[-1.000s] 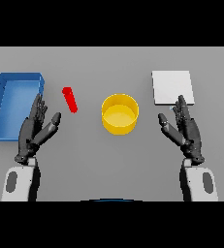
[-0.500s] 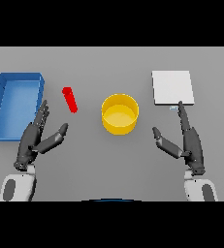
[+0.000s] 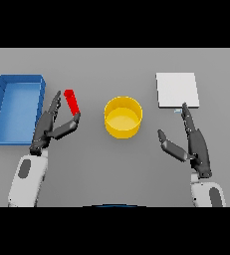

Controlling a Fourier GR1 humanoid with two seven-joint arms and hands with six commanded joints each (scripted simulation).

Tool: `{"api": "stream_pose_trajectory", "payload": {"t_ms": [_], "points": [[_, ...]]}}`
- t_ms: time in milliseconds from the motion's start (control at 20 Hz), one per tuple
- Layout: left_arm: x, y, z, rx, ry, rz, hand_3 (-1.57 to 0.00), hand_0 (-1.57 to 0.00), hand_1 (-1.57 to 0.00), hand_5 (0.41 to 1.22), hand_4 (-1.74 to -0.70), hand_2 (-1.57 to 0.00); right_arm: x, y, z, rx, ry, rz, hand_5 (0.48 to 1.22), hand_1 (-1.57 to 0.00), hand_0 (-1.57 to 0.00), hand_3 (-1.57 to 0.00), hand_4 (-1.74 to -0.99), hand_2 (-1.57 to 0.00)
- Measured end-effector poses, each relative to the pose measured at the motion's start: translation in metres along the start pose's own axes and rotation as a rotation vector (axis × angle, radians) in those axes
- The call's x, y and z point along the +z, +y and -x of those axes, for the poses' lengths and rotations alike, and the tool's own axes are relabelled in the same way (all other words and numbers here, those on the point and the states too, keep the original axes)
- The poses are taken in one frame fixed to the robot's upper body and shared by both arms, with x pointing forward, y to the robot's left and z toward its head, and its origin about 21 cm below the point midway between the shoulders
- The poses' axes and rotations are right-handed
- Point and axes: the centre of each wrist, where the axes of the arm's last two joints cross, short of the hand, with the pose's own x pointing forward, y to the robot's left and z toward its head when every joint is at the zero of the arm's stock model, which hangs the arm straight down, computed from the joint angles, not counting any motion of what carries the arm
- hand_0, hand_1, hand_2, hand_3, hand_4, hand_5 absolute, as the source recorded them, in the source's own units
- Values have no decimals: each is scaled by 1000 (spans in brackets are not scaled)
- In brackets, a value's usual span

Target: Pick up the red beaker and tilt it to pour out 1 green nut into yellow bowl. Pick up the yellow bowl and place it on the metallic measuring scale.

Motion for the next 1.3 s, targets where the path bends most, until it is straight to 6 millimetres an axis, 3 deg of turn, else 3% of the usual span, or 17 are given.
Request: {"api": "stream_pose_trajectory", "payload": {"t_ms": [100,250,750,1050,1100,1150,1200,1300], "points": [[-10,5,2,-6,-10,-7,1,1,1,673,-1267,1,2,6,1,11,-13,-3,635,1,1,1,-1274,1],[-28,-2,-2,-1,-7,2,1,1,1,682,-1280,1,-1,1,0,15,-11,6,635,1,1,1,-1266,1],[-61,-6,0,-22,16,18,1,1,1,683,-1289,1,1,-2,-2,-1,-10,12,638,1,1,1,-1265,1],[-75,-13,-2,17,-4,34,1,1,1,704,-1348,0,3,-2,-3,5,-7,22,641,1,1,1,-1261,1],[-73,-18,2,36,-17,33,-31,1,-26,724,-1378,-67,3,-3,-1,14,1,21,642,1,1,1,-1259,1],[-74,-18,2,53,-30,20,-124,-119,-146,750,-1410,-182,2,0,0,14,7,13,642,1,1,1,-1260,1],[-77,-20,3,72,-17,5,-292,-285,-328,783,-1449,-364,3,-3,1,15,-5,20,644,1,1,1,-1258,1],[-80,-23,5,88,13,-25,-724,-662,-699,941,-1500,-733,7,-1,3,17,-5,24,644,1,1,1,-1255,1]]}}
